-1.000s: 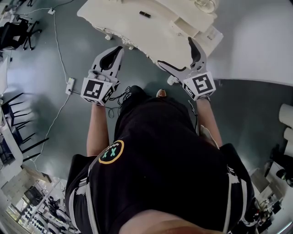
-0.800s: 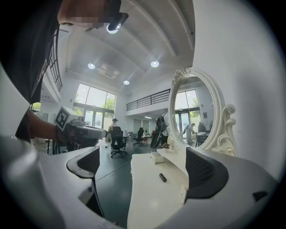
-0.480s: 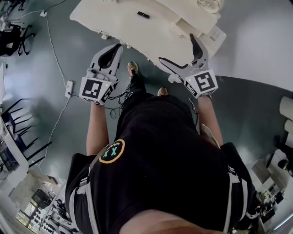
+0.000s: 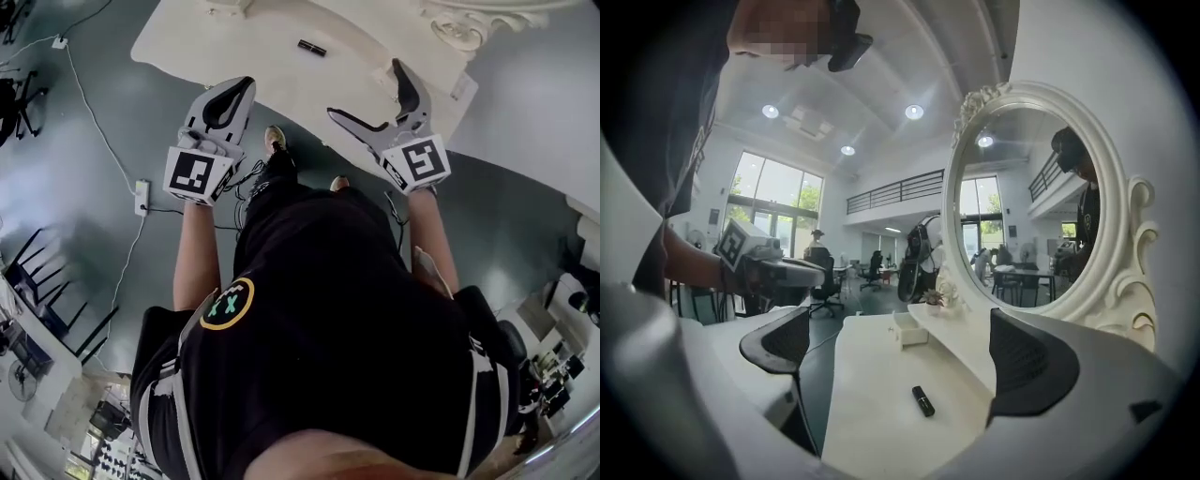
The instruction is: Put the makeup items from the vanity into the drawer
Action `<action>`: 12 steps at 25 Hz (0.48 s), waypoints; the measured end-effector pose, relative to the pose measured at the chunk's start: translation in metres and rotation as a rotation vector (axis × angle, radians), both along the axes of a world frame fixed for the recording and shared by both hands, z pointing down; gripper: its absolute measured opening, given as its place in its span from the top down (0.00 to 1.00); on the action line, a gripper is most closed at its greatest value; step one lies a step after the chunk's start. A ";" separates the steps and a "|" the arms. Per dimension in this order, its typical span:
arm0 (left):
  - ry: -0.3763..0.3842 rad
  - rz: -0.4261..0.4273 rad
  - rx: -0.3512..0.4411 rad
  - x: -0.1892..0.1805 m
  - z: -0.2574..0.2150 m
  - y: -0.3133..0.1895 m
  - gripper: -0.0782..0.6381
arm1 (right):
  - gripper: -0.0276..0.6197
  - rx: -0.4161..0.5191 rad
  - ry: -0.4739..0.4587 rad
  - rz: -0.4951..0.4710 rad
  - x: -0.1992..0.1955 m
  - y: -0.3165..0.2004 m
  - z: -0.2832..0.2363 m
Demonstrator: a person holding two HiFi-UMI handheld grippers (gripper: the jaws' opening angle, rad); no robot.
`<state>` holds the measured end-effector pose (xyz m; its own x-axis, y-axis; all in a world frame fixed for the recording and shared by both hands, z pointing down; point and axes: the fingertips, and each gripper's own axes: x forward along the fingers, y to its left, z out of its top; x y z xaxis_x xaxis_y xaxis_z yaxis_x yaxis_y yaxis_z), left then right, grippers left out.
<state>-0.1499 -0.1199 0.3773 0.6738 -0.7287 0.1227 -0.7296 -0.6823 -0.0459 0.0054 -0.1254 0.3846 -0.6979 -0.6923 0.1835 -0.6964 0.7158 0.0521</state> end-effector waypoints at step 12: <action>0.041 0.101 -0.068 -0.038 0.027 -0.079 0.86 | 0.03 -0.052 0.065 0.069 -0.041 -0.068 0.026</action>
<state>-0.1878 -0.1991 0.4039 0.7486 -0.6480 0.1405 -0.6576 -0.7527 0.0319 -0.0355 -0.1931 0.4106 -0.6342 -0.7269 0.2636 -0.7407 0.6689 0.0626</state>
